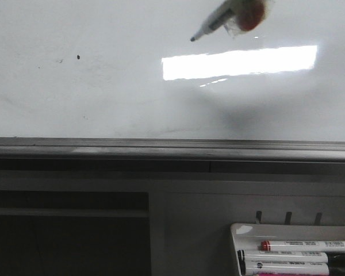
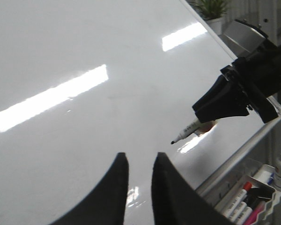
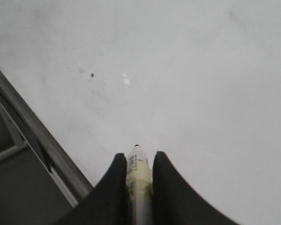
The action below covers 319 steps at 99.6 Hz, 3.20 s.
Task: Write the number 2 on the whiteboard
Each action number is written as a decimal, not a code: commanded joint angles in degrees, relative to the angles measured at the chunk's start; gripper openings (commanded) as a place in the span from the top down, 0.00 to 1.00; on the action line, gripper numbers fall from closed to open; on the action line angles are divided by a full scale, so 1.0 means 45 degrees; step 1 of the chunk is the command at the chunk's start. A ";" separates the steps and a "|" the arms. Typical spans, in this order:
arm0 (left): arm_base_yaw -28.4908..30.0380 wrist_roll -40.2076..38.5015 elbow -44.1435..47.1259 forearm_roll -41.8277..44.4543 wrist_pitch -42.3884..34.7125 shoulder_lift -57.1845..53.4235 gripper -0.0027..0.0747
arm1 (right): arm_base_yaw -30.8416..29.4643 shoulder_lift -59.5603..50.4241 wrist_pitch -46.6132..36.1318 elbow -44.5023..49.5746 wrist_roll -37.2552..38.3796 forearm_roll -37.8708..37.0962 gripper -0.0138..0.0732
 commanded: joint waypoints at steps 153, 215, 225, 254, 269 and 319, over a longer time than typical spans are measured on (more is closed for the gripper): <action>0.1385 -0.0832 0.1142 -0.0791 -0.0799 -0.1152 0.99 | -0.3343 0.0885 0.2878 -0.0304 0.0546 -0.1566 0.91; 0.1385 -0.0832 0.1142 -0.0895 -0.0852 -0.1152 0.99 | -0.2868 0.1345 0.2703 -0.0220 0.0546 -0.1603 0.91; 0.1385 -0.0832 0.1142 -0.0895 -0.0852 -0.1152 0.99 | -0.3833 0.0729 0.3199 0.0034 0.0546 -0.2012 0.91; 0.1385 -0.0832 0.1142 -0.0895 -0.0852 -0.1152 0.99 | -0.6358 -0.1338 0.3209 0.0991 0.0803 -0.2036 0.91; 0.1385 -0.0832 0.1142 -0.0895 -0.0852 -0.1152 0.99 | -0.6269 -0.1362 0.3338 0.0991 0.0803 -0.1913 0.91; 0.1333 0.1603 -0.1230 -0.2702 0.3037 0.1513 0.39 | -0.2946 -0.4145 0.6931 -0.1158 -0.2625 0.4363 0.91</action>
